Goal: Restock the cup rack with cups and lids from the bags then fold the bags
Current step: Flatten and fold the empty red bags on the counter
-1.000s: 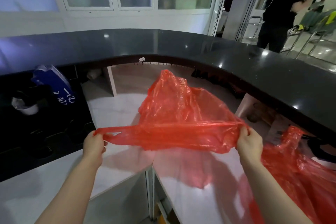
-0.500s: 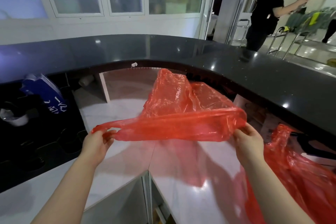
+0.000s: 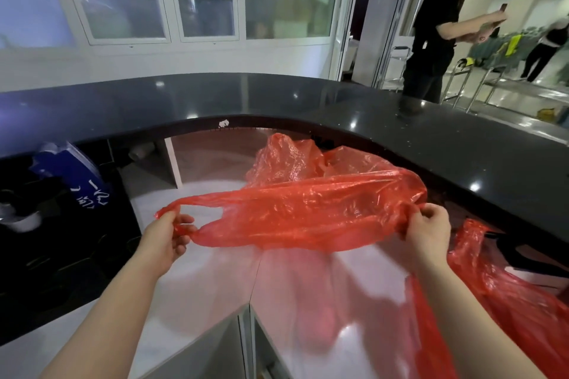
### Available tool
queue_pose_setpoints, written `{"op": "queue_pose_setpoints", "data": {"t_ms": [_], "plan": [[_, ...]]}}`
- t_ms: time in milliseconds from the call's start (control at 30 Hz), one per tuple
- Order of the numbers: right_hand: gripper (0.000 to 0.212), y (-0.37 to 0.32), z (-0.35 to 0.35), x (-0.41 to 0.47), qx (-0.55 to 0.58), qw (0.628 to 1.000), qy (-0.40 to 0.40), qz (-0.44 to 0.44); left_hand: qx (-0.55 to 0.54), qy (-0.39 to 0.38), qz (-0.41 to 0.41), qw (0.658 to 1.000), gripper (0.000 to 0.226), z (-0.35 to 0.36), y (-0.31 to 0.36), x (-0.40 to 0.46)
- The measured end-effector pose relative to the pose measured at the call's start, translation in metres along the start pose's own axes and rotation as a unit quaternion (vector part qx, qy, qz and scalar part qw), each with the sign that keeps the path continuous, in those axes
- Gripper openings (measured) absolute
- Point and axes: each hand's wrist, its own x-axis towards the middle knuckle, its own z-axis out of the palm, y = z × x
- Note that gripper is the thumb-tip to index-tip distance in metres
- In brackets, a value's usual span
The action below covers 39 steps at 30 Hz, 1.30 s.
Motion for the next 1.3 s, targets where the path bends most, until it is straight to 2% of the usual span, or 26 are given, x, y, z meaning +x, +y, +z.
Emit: {"op": "queue_pose_setpoints", "data": {"t_ms": [100,200,300,367,500,700,900,1000,1133,1200,1300], "plan": [[0.023,-0.006,-0.011,0.001,0.013,1.000,0.013,-0.016,-0.023,-0.011,-0.007,1.000,0.041,0.005,0.008,0.005],[0.024,-0.011,-0.022,-0.002,0.024,0.998,-0.037,-0.048,-0.045,-0.026,-0.017,0.999,0.044,0.014,0.013,0.008],[0.019,-0.014,-0.035,-0.003,-0.063,0.992,-0.064,-0.089,-0.088,-0.031,-0.035,0.995,0.039,0.020,0.020,0.012],[0.017,-0.014,-0.050,0.000,-0.137,0.984,-0.035,-0.111,-0.132,-0.029,-0.047,0.990,0.034,0.020,0.027,0.016],[0.028,-0.007,-0.075,0.003,-0.241,0.963,0.001,-0.121,-0.164,-0.024,-0.056,0.985,0.033,0.027,0.032,0.024],[0.039,0.003,-0.092,-0.002,-0.247,0.964,0.041,-0.089,-0.115,-0.040,-0.054,0.991,0.032,0.045,0.023,0.030],[0.055,-0.001,-0.096,-0.009,-0.153,0.984,0.074,-0.044,-0.059,-0.020,0.036,0.997,0.031,0.054,0.040,0.039],[0.061,0.003,-0.096,-0.015,-0.155,0.983,0.016,-0.092,-0.040,-0.007,0.043,0.998,0.029,0.051,0.037,0.041],[0.051,0.015,-0.092,-0.028,-0.268,0.948,-0.059,-0.163,0.069,-0.026,0.097,0.993,0.016,0.040,0.008,0.040],[0.051,0.022,-0.088,-0.032,-0.319,0.928,-0.050,-0.188,0.105,-0.017,0.131,0.986,0.006,0.034,-0.005,0.037],[0.048,0.026,-0.081,-0.038,-0.350,0.897,-0.018,-0.270,0.072,-0.022,0.157,0.985,0.016,0.029,-0.017,0.032]]}}
